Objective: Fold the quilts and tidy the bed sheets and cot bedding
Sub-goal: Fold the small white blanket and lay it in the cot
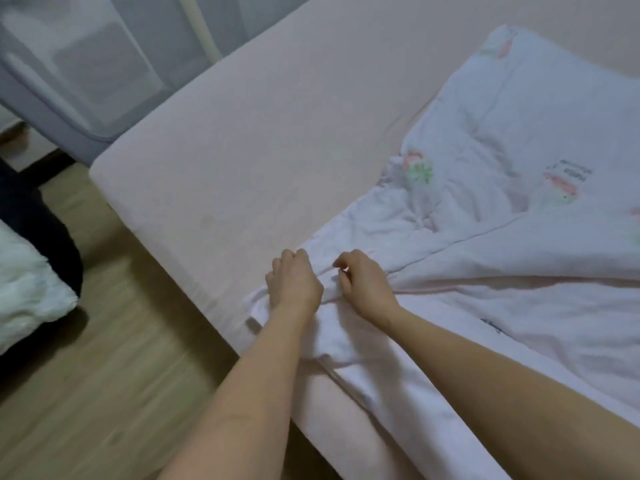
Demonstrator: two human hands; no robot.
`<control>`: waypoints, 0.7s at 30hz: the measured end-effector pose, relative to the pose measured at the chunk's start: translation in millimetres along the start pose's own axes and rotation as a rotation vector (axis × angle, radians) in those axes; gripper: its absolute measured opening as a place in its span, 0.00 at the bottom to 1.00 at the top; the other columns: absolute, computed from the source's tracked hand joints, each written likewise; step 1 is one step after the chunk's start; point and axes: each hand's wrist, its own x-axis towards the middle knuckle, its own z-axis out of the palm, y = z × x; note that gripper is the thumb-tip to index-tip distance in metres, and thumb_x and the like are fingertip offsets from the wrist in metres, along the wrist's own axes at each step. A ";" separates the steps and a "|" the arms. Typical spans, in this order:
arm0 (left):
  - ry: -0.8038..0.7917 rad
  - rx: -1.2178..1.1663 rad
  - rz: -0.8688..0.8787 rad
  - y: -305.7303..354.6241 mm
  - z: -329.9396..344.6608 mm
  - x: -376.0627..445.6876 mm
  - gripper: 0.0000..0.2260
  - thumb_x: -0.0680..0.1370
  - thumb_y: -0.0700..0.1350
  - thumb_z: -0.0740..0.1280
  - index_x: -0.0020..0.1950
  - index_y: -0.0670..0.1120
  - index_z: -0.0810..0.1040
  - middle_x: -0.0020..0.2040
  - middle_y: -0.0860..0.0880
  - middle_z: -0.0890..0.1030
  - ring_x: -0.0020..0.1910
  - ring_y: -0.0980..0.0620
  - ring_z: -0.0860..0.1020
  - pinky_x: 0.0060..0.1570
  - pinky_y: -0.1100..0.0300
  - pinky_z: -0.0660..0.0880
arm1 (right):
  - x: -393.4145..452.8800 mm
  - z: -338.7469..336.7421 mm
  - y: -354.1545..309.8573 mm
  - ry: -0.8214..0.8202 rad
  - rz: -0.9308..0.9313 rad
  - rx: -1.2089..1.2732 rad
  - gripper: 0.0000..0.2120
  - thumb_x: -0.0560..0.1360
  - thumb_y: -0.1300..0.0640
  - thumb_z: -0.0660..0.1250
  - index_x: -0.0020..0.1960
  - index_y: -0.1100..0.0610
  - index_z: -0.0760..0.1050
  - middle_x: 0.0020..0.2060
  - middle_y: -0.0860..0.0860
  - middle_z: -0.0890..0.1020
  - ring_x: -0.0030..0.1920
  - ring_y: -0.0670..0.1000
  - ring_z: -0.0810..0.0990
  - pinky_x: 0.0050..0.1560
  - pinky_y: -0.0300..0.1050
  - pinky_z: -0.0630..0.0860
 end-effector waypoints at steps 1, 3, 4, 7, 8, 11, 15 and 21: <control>-0.018 0.048 0.116 28.4 -2.0 1.5 0.15 0.78 0.38 0.60 0.65 0.45 0.71 0.64 0.45 0.71 0.63 0.44 0.69 0.62 0.53 0.65 | 0.4 -24.6 12.8 0.066 0.038 -0.005 0.10 0.77 0.64 0.59 0.56 0.62 0.76 0.51 0.57 0.77 0.50 0.57 0.77 0.51 0.48 0.71; -0.051 0.093 0.316 97.0 -0.6 0.7 0.15 0.78 0.39 0.60 0.65 0.45 0.71 0.63 0.45 0.72 0.63 0.44 0.69 0.60 0.54 0.66 | -2.9 -86.6 49.1 0.154 0.122 -0.062 0.10 0.78 0.63 0.59 0.57 0.62 0.76 0.53 0.57 0.77 0.52 0.57 0.76 0.52 0.50 0.71; -0.079 0.100 0.371 119.0 1.2 -1.8 0.15 0.78 0.40 0.60 0.65 0.44 0.71 0.63 0.45 0.72 0.63 0.44 0.69 0.58 0.54 0.66 | -4.8 -106.3 64.4 0.166 0.157 -0.095 0.11 0.78 0.62 0.59 0.58 0.61 0.75 0.54 0.57 0.76 0.54 0.57 0.76 0.53 0.49 0.70; -0.133 0.107 0.554 219.5 13.8 -15.3 0.14 0.80 0.43 0.59 0.66 0.44 0.71 0.64 0.45 0.72 0.64 0.44 0.68 0.58 0.53 0.67 | -17.7 -194.4 128.9 0.280 0.309 -0.168 0.12 0.79 0.60 0.58 0.61 0.61 0.73 0.57 0.58 0.74 0.59 0.57 0.73 0.54 0.47 0.69; -0.156 0.114 0.602 250.8 21.2 -19.7 0.15 0.81 0.45 0.59 0.66 0.44 0.71 0.64 0.45 0.72 0.64 0.44 0.69 0.58 0.53 0.68 | -22.2 -219.2 152.1 0.325 0.355 -0.190 0.13 0.79 0.60 0.58 0.62 0.61 0.71 0.59 0.57 0.74 0.60 0.57 0.72 0.54 0.47 0.69; -0.202 0.136 0.722 337.1 47.7 -27.5 0.17 0.82 0.50 0.57 0.68 0.45 0.70 0.65 0.45 0.73 0.65 0.44 0.69 0.60 0.52 0.68 | -31.2 -282.4 220.6 0.339 0.482 -0.279 0.16 0.79 0.61 0.57 0.66 0.60 0.68 0.62 0.57 0.71 0.63 0.57 0.68 0.56 0.48 0.69; -0.229 0.134 0.755 424.9 99.5 -16.3 0.19 0.82 0.52 0.55 0.69 0.44 0.69 0.65 0.43 0.74 0.65 0.43 0.70 0.59 0.52 0.68 | -36.1 -333.3 309.3 0.344 0.546 -0.360 0.17 0.78 0.63 0.57 0.67 0.61 0.66 0.66 0.58 0.68 0.68 0.58 0.63 0.62 0.49 0.67; -0.356 0.051 0.472 475.5 165.5 11.0 0.30 0.80 0.60 0.55 0.75 0.42 0.59 0.69 0.42 0.71 0.69 0.41 0.67 0.69 0.45 0.61 | -29.6 -363.1 399.7 0.106 0.220 -0.798 0.22 0.82 0.53 0.48 0.75 0.57 0.58 0.78 0.53 0.53 0.78 0.53 0.42 0.76 0.49 0.37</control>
